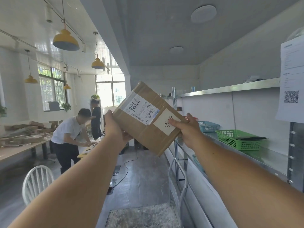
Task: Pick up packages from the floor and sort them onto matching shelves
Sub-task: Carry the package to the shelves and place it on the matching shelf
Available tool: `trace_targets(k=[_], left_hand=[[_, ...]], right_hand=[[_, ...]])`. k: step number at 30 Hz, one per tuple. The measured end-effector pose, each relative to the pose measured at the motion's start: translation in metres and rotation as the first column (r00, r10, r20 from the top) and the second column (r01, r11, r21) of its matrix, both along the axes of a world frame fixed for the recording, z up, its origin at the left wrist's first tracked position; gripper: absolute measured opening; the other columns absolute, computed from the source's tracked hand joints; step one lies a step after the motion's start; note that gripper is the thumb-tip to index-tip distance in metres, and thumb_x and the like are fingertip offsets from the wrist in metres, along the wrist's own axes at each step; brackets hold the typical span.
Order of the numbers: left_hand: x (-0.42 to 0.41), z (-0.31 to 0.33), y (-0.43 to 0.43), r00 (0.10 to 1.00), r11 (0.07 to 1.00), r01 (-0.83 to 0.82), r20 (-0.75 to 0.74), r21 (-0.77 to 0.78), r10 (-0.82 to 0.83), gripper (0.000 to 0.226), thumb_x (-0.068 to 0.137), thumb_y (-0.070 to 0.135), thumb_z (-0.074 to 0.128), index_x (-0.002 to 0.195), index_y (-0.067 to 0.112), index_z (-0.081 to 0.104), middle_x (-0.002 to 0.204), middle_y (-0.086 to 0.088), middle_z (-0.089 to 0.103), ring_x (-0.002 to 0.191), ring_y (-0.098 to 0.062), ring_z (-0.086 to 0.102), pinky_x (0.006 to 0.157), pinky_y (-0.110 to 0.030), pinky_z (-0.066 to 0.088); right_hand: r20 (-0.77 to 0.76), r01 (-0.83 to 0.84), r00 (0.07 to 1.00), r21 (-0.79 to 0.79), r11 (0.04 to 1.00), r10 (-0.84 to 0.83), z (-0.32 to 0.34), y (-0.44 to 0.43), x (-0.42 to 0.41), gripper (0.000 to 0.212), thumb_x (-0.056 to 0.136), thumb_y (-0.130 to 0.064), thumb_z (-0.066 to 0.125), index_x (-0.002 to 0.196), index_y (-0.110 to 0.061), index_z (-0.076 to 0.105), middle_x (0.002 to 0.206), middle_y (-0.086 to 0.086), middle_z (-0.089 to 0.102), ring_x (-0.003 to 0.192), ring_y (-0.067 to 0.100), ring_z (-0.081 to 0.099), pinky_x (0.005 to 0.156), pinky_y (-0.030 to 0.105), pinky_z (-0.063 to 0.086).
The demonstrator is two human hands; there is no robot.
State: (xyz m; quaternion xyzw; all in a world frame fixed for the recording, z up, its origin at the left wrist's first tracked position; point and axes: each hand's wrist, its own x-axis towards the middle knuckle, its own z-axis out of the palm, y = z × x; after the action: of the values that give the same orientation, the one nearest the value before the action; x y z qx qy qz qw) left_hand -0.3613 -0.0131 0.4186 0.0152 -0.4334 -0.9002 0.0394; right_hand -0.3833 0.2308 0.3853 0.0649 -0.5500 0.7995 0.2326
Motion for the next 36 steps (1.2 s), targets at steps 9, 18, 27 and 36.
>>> trace_targets(k=[9, 18, 27, 36], left_hand=[[0.003, -0.006, 0.014, 0.999, 0.982, -0.047, 0.019, 0.181, 0.044, 0.043, 0.107, 0.051, 0.037, 0.098, 0.022, 0.068, 0.096, -0.008, 0.074, 0.088, -0.030, 0.070, 0.073, -0.047, 0.061], [0.006, -0.014, 0.030, 0.997, 0.904, -0.046, 0.069, 0.425, 0.019, 0.050, 0.105, 0.045, 0.030, 0.119, 0.023, 0.073, 0.123, -0.015, 0.073, 0.111, -0.041, 0.068, 0.102, -0.065, 0.055], [0.012, -0.019, 0.035, 0.991, 0.955, -0.077, 0.130, 0.286, 0.041, 0.034, 0.105, 0.024, 0.037, 0.102, 0.015, 0.070, 0.118, -0.018, 0.074, 0.103, -0.041, 0.072, 0.100, -0.060, 0.059], [-0.001, -0.010, 0.021, 0.986, 0.978, -0.169, -0.013, -0.121, 0.169, 0.038, 0.109, 0.010, 0.040, 0.117, 0.032, 0.070, 0.111, 0.003, 0.080, 0.105, -0.023, 0.075, 0.093, -0.049, 0.063]], right_hand=[[0.001, -0.068, 0.998, -0.030, 0.997, 0.068, 0.004, -0.007, -0.004, 0.034, 0.086, -0.022, 0.087, 0.118, -0.023, 0.075, 0.105, 0.002, 0.086, 0.107, 0.028, 0.079, 0.078, 0.039, 0.061], [0.198, -0.331, 0.922, -0.045, 0.943, 0.333, -0.016, -0.013, 0.005, 0.070, 0.072, -0.041, 0.084, 0.136, -0.040, 0.058, 0.174, 0.003, 0.037, 0.162, 0.050, 0.023, 0.115, 0.085, 0.028], [0.019, -0.232, 0.968, -0.303, 0.925, 0.249, -0.015, -0.010, -0.003, 0.068, 0.084, -0.004, 0.083, 0.147, -0.015, 0.058, 0.141, 0.018, 0.070, 0.122, 0.039, 0.068, 0.075, 0.055, 0.070], [-0.031, -0.250, 0.967, -0.293, 0.923, 0.252, -0.015, 0.011, 0.003, 0.058, 0.082, 0.002, 0.077, 0.134, -0.017, 0.063, 0.134, 0.018, 0.072, 0.120, 0.038, 0.068, 0.085, 0.060, 0.062]])
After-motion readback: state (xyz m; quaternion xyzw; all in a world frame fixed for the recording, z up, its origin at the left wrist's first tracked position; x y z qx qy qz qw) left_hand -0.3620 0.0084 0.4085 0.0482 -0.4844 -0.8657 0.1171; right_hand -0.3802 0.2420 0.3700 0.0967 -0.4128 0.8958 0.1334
